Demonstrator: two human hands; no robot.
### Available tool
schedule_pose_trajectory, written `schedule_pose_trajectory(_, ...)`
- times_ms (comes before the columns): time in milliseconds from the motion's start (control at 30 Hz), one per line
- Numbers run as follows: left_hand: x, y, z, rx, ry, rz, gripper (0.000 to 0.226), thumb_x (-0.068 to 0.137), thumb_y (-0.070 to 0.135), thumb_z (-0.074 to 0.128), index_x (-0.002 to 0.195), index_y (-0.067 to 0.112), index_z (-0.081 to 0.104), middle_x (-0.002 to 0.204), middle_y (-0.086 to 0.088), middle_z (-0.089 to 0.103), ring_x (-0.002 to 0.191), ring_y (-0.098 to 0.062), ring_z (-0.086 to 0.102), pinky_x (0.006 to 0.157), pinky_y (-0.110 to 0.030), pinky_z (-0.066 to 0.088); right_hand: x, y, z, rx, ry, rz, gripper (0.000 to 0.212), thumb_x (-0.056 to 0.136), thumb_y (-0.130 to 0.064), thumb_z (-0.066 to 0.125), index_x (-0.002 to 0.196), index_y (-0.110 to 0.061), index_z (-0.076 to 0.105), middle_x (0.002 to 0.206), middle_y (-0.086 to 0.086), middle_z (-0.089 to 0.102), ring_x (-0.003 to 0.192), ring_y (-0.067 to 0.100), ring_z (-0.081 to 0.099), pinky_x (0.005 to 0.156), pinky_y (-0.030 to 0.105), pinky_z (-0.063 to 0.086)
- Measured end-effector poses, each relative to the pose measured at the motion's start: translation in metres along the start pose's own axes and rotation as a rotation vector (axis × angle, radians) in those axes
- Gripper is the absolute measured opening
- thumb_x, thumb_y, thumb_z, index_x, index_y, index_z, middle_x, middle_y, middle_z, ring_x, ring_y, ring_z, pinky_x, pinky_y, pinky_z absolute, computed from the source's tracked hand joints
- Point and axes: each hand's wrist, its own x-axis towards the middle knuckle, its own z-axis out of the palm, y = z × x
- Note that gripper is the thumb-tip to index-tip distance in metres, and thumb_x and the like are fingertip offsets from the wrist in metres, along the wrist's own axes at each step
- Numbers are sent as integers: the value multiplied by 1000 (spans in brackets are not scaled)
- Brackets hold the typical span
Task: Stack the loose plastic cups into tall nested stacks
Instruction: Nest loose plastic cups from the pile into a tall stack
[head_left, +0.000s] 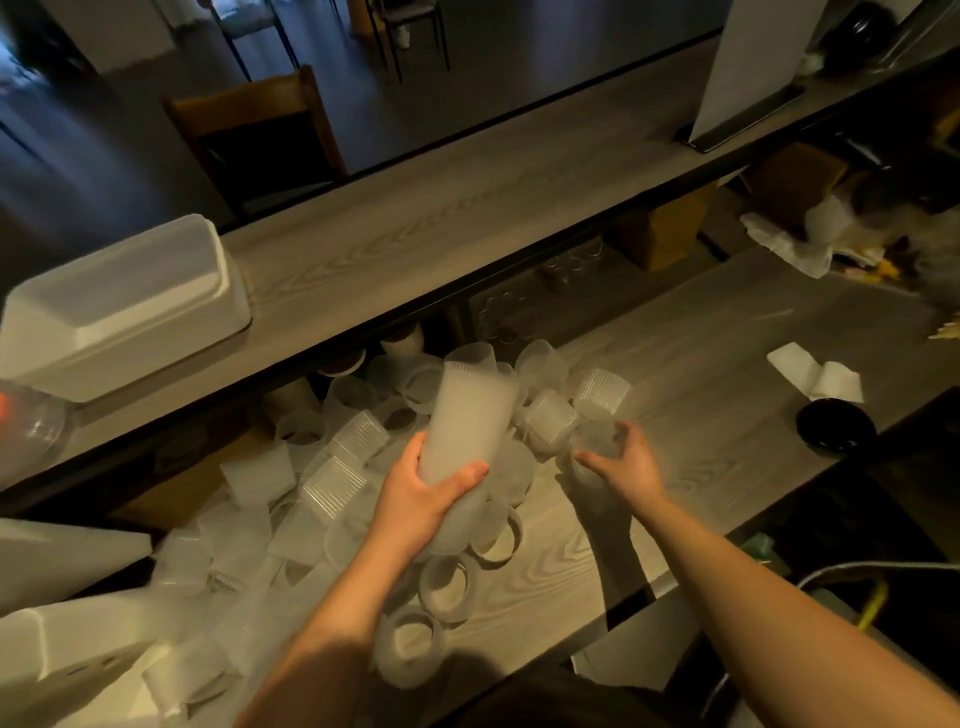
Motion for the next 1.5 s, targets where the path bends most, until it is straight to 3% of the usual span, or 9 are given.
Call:
schedule_pose_trajectory(167, 4, 3, 12, 3, -36, -14, 89, 50, 72, 71, 125, 29, 50, 114, 10, 60, 99, -9, 61, 75, -29, 54, 1, 2, -4, -54, -42, 12, 96, 55, -73, 76, 130, -18, 54, 131, 5, 57, 124, 24, 52, 102, 46, 48)
schedule_pose_trajectory(300, 7, 7, 16, 9, -54, -10, 88, 50, 71, 72, 123, 28, 51, 113, 8, 60, 99, -10, 62, 72, -27, 53, -7, -7, -16, 167, -98, 62, 72, 72, -43, 86, 130, -14, 55, 128, 8, 56, 117, 23, 55, 96, 36, 50)
schedule_pose_trajectory(467, 7, 14, 20, 7, -72, 3, 84, 49, 71, 71, 122, 34, 48, 113, 12, 59, 98, -5, 61, 70, -22, 51, -17, -30, -44, 410, -122, 17, 45, 87, -31, 73, 127, -17, 57, 115, 6, 58, 95, 16, 59, 73, 30, 51)
schedule_pose_trajectory(567, 5, 17, 20, 33, -57, 18, 80, 49, 71, 71, 118, 39, 48, 112, 14, 59, 96, -4, 60, 68, -21, 50, -21, -49, -61, 503, -144, -56, 37, 91, -29, 66, 127, -21, 58, 122, 9, 59, 107, 24, 60, 90, 45, 56)
schedule_pose_trajectory(733, 2, 18, 17, 151, -64, 63, 74, 49, 73, 72, 113, 48, 45, 112, 20, 53, 98, -1, 56, 71, -21, 48, -29, -89, -80, 583, -221, -197, 60, 76, -43, 66, 132, -22, 57, 126, 7, 62, 114, 23, 61, 93, 42, 52)
schedule_pose_trajectory(1133, -3, 18, 11, 353, -101, 111, 85, 53, 73, 78, 126, 46, 44, 117, 21, 53, 103, 0, 54, 79, -27, 52, -57, -116, -64, 353, -355, -419, 47, 96, -24, 61, 141, -26, 47, 119, -12, 54, 113, 0, 51, 91, 17, 40)
schedule_pose_trajectory(1267, -5, 21, 14, 330, -82, 113, 82, 58, 68, 79, 127, 42, 45, 115, 21, 52, 100, 2, 53, 71, -20, 45, -69, -114, -45, 326, -380, -423, 62, 93, -56, 54, 145, -25, 43, 136, -10, 42, 122, 2, 42, 88, 10, 34)
schedule_pose_trajectory(1400, -6, 18, 15, 289, -91, 75, 88, 53, 72, 79, 127, 37, 48, 114, 20, 54, 99, 1, 55, 71, -18, 46, -64, -104, -38, 380, -448, -372, 76, 90, -71, 34, 149, -24, 42, 151, -6, 40, 136, 10, 40, 112, 29, 35)
schedule_pose_trajectory(1500, -8, 15, 21, 194, -75, 37, 87, 48, 76, 73, 122, 35, 53, 112, 17, 59, 98, -1, 58, 73, -23, 49, -53, -91, -36, 452, -391, -291, 86, 84, -78, 32, 150, -24, 42, 155, -3, 40, 141, 13, 38, 115, 39, 37)
